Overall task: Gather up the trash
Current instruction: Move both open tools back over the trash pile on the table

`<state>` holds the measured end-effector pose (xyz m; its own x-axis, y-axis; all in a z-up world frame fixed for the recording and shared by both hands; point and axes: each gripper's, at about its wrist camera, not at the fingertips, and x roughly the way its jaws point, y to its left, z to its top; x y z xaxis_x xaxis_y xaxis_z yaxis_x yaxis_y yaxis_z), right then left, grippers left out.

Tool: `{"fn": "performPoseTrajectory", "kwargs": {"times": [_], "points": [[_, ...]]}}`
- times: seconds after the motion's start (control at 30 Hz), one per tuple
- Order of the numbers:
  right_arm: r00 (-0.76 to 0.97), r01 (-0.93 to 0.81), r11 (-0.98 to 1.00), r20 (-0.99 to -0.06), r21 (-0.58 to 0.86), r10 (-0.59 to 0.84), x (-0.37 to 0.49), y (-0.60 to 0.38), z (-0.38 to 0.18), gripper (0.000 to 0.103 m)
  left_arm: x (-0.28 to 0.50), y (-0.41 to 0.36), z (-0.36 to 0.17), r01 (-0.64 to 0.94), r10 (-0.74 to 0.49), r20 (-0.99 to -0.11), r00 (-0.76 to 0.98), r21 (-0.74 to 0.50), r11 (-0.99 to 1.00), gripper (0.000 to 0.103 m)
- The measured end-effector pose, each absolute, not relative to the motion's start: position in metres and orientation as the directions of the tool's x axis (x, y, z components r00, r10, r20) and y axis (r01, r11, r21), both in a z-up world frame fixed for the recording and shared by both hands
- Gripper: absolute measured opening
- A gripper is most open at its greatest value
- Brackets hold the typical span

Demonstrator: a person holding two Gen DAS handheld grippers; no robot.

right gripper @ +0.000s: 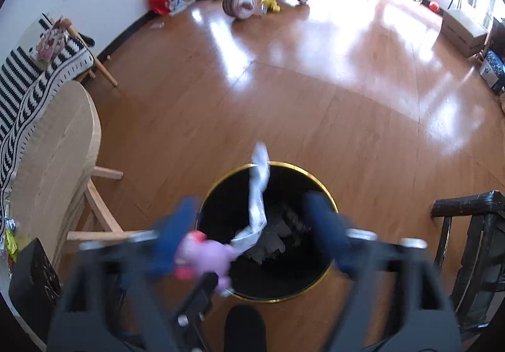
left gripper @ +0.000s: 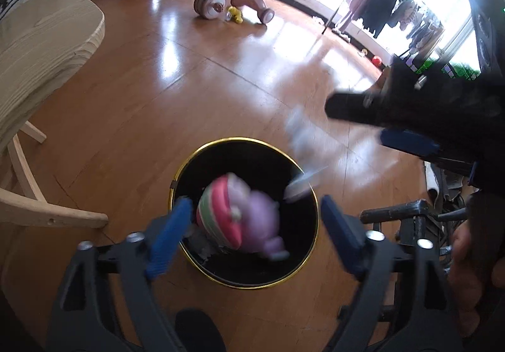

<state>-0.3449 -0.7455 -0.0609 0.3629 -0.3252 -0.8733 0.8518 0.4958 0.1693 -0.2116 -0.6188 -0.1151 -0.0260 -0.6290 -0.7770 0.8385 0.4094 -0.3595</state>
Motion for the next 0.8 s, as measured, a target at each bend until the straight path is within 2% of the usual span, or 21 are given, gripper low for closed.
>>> {"fn": "performPoseTrajectory", "kwargs": {"times": [0.2,0.4,0.63,0.8], "points": [[0.375,0.840,0.518,-0.862,0.161,-0.341,-0.333,-0.734,-0.054,0.081,-0.205,-0.609,-0.114,0.829,-0.629,-0.777,-0.026,-0.368,0.421,0.084],[0.429,0.784,0.601,-0.837,0.158,-0.340,-0.287,-0.706,-0.036,0.081,-0.172,-0.568,-0.088,0.827,-0.632,-0.773,0.049,-0.324,0.460,0.088],[0.516,0.652,0.746,-0.800,0.134,-0.307,-0.200,-0.629,-0.011,0.084,-0.092,-0.444,-0.037,0.782,-0.609,-0.748,0.263,-0.204,0.589,0.091],[0.574,0.525,0.843,-0.780,0.118,-0.249,-0.130,-0.558,0.001,0.084,-0.035,-0.336,-0.012,0.679,-0.525,-0.739,0.421,-0.127,0.723,0.091]]}}
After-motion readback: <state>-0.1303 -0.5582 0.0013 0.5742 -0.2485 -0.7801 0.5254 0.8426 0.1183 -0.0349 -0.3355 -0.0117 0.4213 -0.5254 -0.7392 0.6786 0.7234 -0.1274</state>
